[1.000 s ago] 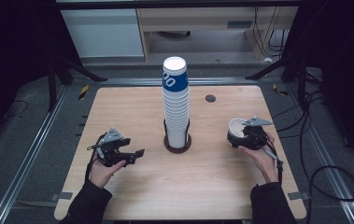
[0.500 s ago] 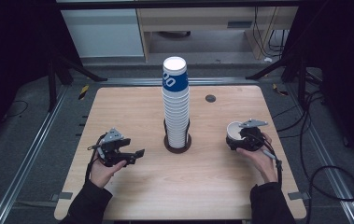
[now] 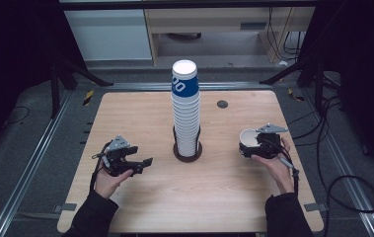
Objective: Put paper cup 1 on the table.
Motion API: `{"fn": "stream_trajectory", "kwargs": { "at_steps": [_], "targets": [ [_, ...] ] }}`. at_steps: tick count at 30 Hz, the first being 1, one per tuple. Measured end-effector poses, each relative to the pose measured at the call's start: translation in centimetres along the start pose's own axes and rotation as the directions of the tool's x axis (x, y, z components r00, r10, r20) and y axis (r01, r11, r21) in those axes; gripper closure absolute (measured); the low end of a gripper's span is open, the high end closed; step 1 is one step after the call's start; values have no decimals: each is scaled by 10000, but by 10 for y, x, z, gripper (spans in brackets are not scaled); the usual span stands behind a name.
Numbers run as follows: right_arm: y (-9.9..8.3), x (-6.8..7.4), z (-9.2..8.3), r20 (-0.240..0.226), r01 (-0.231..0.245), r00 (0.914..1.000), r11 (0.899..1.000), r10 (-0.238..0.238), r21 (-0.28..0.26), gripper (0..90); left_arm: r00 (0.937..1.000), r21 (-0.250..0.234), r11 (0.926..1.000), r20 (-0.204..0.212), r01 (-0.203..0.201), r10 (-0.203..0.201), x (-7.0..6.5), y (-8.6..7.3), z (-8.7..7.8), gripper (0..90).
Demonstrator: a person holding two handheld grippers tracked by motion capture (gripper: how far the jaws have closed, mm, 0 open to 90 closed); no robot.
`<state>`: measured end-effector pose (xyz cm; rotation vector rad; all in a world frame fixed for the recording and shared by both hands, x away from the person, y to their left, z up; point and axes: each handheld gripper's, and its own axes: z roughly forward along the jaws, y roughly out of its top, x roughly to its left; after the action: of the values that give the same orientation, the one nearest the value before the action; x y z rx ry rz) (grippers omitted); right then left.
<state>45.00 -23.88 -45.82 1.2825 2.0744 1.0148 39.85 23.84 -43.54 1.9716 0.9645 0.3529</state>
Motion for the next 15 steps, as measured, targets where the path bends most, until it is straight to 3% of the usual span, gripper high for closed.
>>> {"fn": "stream_trajectory", "kwargs": {
  "at_steps": [9,11,15],
  "targets": [
    [8,0,-15,-10,-227,9997,9951,227,-964,67,10000,-5,10000,-26,-32,32,1,0,-1,199],
    [11,1,-18,-98,-268,9996,9950,260,-967,66,10000,-30,10000,-34,-22,22,1,0,-1,199],
    [17,5,-25,-53,-59,10000,9925,53,-1223,67,10000,-22,10000,-47,-16,16,2,0,-2,199]
  ]
}}
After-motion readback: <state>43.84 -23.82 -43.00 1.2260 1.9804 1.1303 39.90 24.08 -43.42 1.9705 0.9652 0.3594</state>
